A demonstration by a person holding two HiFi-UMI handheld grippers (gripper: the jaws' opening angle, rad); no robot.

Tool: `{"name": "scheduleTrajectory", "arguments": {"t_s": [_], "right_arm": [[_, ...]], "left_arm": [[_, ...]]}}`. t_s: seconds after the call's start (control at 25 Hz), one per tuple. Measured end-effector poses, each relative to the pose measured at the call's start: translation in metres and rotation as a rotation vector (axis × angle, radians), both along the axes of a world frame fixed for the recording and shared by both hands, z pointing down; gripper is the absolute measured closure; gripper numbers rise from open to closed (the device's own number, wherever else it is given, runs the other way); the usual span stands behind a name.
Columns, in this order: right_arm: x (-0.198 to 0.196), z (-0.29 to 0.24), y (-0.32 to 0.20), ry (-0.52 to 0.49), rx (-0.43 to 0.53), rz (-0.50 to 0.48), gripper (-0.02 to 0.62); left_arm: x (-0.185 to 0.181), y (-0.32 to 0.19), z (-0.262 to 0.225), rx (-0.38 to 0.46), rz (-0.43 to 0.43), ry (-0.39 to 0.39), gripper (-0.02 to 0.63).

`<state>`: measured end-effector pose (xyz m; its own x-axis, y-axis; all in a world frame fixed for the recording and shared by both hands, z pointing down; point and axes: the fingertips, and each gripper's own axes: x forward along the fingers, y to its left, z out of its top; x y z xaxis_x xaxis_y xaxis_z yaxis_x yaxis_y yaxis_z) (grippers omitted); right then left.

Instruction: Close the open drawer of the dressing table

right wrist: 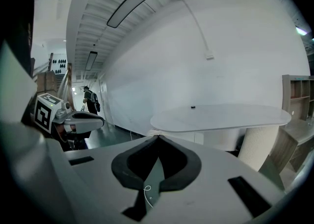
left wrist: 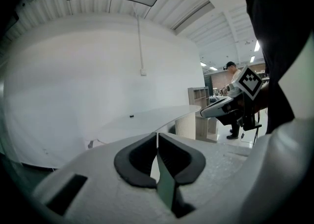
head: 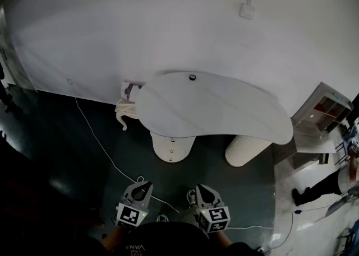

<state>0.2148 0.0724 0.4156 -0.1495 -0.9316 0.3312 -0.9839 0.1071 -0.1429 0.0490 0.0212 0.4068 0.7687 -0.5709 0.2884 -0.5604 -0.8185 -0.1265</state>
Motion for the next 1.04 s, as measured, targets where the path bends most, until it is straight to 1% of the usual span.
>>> {"name": "scheduleTrajectory", "arguments": {"t_s": [0.2, 0.64, 1.04], "right_arm": [[-0.004, -0.006, -0.001, 0.01, 0.017, 0.002, 0.594], [-0.007, -0.01, -0.004, 0.022, 0.017, -0.016, 0.594], [-0.011, -0.009, -0.004, 0.024, 0.026, -0.025, 0.594]], "left_arm": [[0.0, 0.005, 0.001, 0.006, 0.01, 0.002, 0.58], [-0.001, 0.006, 0.0, 0.001, -0.008, 0.022, 0.58], [0.0, 0.011, 0.0, 0.008, 0.006, 0.02, 0.58]]}}
